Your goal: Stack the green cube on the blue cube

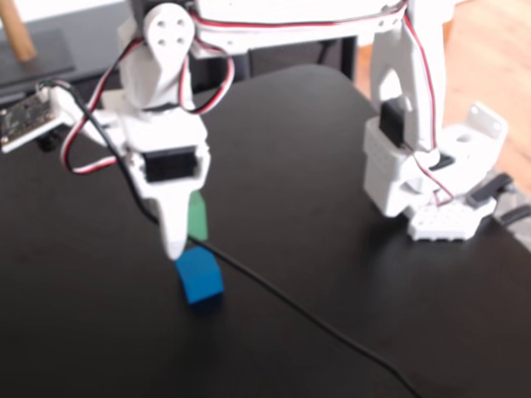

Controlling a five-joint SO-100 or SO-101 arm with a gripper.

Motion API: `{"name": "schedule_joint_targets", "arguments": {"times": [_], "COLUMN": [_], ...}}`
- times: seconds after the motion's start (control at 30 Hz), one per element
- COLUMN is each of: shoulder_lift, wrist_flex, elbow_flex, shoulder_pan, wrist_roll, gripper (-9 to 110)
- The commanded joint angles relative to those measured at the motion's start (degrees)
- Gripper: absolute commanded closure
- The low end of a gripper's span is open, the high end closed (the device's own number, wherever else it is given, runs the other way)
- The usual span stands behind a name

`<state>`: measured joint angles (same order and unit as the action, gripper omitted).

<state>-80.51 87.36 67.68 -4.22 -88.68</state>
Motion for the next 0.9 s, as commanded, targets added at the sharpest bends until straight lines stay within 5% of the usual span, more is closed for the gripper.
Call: {"name": "schedule_joint_targets", "arguments": {"times": [0.0, 0.87], "shoulder_lift": [-0.53, -0.79], "wrist_flex": [-5.1, -19.42], "elbow_flex": [-0.26, 16.35], "shoulder_pan": [-4.22, -8.7], "wrist_roll": [-1.49, -3.52], "gripper": [90, 93]}}
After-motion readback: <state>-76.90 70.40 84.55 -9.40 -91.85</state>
